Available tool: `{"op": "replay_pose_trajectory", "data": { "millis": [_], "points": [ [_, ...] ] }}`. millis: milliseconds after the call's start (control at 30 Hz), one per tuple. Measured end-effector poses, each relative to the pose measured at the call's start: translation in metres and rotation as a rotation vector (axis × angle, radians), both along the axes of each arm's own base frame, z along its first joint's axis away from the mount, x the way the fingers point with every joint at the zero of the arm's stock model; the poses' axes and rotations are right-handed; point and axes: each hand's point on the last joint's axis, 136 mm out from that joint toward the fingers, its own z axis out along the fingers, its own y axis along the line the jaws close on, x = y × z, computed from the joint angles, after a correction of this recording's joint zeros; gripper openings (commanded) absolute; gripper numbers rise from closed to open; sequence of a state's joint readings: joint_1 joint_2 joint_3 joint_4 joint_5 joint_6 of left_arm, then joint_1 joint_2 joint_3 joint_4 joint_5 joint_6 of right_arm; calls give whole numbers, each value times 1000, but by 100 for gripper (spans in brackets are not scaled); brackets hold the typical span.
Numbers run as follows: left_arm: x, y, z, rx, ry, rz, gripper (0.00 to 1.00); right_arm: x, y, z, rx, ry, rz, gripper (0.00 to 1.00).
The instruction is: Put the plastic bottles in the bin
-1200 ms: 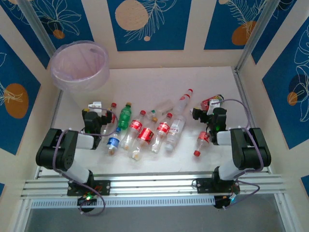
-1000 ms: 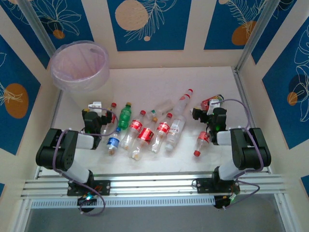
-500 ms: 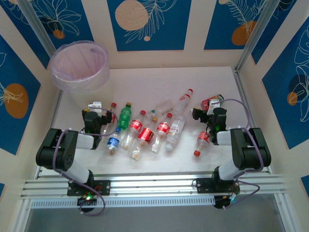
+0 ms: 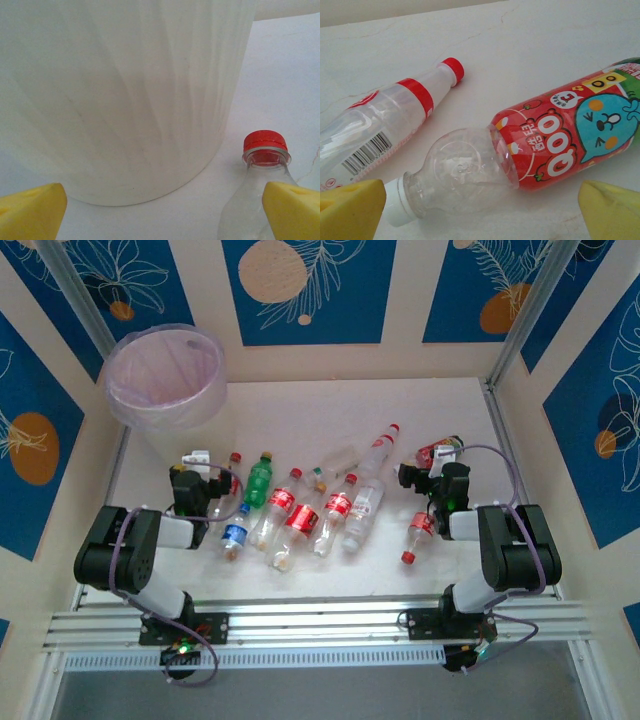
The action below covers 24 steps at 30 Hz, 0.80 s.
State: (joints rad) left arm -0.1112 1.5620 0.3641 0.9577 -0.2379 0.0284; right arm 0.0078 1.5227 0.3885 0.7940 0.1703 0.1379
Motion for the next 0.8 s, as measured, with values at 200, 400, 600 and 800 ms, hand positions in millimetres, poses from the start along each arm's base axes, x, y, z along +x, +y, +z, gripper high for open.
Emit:
{"op": "replay_pose_trajectory", "data": {
  "millis": [200,400,600,800],
  "points": [
    [-8,0,17,1,10,-3,100,13,1,29,7,19,15,99],
    [-14,-1,107,-43,-93,6,100,8,-7,100,29,-14,-43,99],
    [-33,-26,176,-157,-111,-43,100,-28,-19,145,176,227,-234,99],
    [-33,-79,187,-211,74,-139,100,-102,12,110,222,615,-254,99]
  ]
}}
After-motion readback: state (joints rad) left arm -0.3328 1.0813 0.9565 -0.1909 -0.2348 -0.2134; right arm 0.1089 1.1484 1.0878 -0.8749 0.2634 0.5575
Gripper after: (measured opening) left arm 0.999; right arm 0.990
